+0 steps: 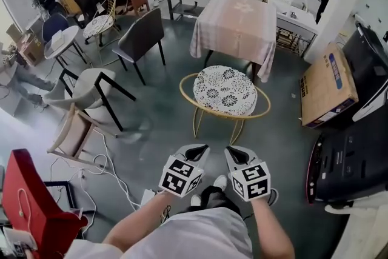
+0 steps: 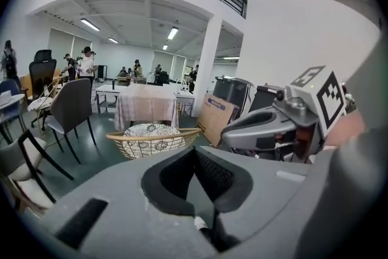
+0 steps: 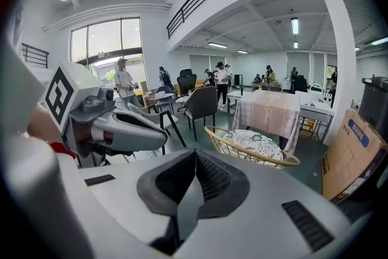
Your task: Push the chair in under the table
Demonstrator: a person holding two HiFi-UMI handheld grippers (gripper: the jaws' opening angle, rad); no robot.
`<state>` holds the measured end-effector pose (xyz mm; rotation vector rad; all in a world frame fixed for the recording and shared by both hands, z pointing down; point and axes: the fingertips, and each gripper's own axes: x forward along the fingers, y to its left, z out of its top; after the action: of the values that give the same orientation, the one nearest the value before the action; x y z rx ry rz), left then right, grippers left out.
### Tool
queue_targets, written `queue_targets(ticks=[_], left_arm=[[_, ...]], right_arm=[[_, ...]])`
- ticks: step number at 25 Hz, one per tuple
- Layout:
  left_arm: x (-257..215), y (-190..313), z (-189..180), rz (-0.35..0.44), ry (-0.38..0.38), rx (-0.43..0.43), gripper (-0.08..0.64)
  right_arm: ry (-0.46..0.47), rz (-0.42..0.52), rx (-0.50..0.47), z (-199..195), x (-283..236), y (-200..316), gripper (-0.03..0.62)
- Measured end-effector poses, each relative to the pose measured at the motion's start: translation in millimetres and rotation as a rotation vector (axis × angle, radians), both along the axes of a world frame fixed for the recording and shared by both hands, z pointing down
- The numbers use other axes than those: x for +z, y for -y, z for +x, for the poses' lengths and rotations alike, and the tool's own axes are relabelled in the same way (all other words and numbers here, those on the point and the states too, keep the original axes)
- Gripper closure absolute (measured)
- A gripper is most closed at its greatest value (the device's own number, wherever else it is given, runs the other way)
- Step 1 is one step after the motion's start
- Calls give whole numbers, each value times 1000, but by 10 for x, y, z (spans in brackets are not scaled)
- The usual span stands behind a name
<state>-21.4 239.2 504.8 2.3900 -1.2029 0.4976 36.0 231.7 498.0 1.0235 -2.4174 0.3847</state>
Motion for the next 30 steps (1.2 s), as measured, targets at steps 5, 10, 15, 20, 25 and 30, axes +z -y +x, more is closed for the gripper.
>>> queue_targets(ticks=[5, 10, 15, 20, 25, 30], left_arm=[[64, 393, -92, 30, 73, 44, 557], [206, 817, -148, 38, 143, 111, 557], [395, 1189, -130, 33, 236, 186, 555], [756, 1438, -150, -41, 368, 306, 451], [1059, 1615, -184, -35, 532, 445, 397], [1235, 1800, -259, 13, 692, 561, 390]], right_arm=[[-94, 29, -10, 46, 155, 339, 588], [-181, 43, -47, 45, 299, 711, 586], [-283, 71, -114, 68, 475, 1064, 586], [-372, 72, -192, 90, 724, 1340, 586], [-484, 86, -334, 111, 971, 1513, 548], [-605, 122, -471, 101, 1208, 1577, 496]])
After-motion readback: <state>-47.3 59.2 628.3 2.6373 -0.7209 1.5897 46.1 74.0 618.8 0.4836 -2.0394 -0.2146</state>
